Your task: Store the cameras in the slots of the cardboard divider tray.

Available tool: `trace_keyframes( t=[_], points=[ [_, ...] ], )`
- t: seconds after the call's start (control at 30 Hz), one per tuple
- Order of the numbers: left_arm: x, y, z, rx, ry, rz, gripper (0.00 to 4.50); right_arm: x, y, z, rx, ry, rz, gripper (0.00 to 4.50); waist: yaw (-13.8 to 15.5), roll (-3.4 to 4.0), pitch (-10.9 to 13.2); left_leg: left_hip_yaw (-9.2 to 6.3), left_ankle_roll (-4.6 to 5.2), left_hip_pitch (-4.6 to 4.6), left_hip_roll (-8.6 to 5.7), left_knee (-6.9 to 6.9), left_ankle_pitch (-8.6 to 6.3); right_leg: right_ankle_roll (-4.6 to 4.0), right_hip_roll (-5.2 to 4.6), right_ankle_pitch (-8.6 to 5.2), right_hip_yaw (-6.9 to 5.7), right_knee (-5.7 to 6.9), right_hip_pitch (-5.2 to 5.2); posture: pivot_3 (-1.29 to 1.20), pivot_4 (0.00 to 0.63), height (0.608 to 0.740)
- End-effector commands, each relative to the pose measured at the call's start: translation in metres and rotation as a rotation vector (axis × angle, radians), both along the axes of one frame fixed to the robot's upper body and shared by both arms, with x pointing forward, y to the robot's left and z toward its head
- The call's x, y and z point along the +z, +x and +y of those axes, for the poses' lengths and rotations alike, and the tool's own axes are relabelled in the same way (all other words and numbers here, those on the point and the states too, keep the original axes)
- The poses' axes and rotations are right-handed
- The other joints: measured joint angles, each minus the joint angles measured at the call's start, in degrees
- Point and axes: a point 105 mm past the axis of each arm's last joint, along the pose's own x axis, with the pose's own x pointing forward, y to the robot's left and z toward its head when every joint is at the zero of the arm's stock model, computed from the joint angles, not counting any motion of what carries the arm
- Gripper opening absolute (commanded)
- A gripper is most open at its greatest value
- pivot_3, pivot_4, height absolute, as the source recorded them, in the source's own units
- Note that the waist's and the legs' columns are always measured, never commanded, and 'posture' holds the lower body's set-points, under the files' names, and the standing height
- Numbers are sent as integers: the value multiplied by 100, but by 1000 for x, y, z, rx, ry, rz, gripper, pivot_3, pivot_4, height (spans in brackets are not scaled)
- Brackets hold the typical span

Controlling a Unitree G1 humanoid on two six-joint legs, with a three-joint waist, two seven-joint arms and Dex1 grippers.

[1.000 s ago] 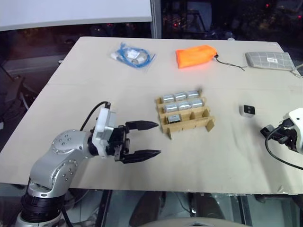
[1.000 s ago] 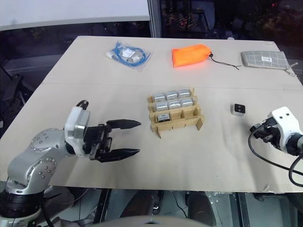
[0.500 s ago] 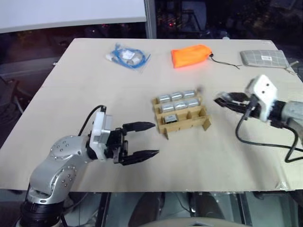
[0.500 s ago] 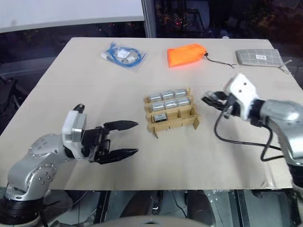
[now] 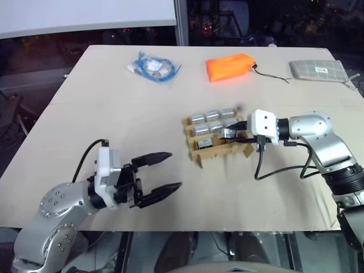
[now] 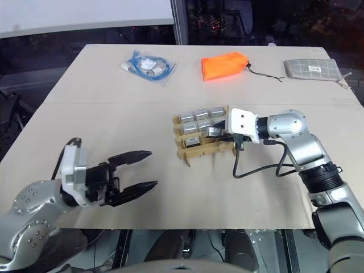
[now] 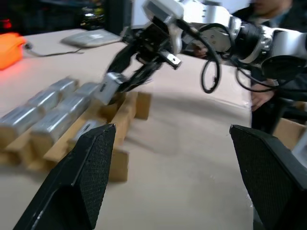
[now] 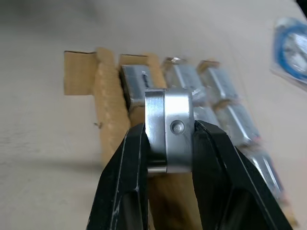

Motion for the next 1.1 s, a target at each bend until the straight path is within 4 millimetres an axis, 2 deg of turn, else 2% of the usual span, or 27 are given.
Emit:
trace_keyframes(
  t=[0.03, 0.33, 0.6, 0.63, 0.7, 0.8, 1.0, 1.1],
  points=[
    [10, -7, -2, 20, 1, -61, 3967, 11, 2, 8, 52, 5, -55, 707, -6, 0, 0, 2, 0, 0, 0, 0, 0, 0, 0, 0, 2, 0, 0, 0, 150, 740],
    [11, -11, -3, 46, 5, -68, 3967, -3, 9, 7, 79, -56, -53, 707, -8, 0, 0, 1, -1, 3, 0, -1, 0, -1, 2, 0, 0, 1, 0, 0, 150, 740],
    [11, -9, -3, 43, 3, -73, 3967, -15, 2, 4, 150, -130, 5, 707, 3, 1, 0, 0, -1, 2, 0, -3, 0, -1, 2, 0, -1, -2, 0, 0, 150, 740],
    [12, -8, -3, 41, 3, -74, 3967, -16, 2, 4, 157, -137, 14, 1507, 4, 1, 0, 0, -2, 2, 0, -4, 0, -1, 2, 0, -1, -2, 0, 0, 150, 740],
    [12, -8, -4, 38, 3, -76, 3967, -14, 3, 5, 153, -124, 5, 2124, -1, 1, 0, 0, -2, 2, 0, -7, 1, -1, 2, 0, -1, -3, 0, 0, 150, 740],
    [13, -8, -5, 34, 1, -79, 3967, 3, 9, 2, 74, -56, -64, 3546, -6, 2, 1, 1, -2, 2, 0, -8, 0, -1, 2, 0, 1, -2, -1, 0, 150, 740],
    [16, -4, -12, -1, -18, -93, 3967, 44, -2, -32, -169, 109, -42, 3546, 79, 2, 0, -8, -1, -5, -3, -9, -1, -2, -3, 0, -5, -4, -3, 0, 150, 740],
    [14, 2, -13, -14, -23, -85, 3967, 44, -20, -42, -220, 106, -40, 3546, 137, 3, -1, -5, 2, -1, -3, -10, -3, -2, -3, 0, -2, -5, -2, 0, 150, 740]
  ],
)
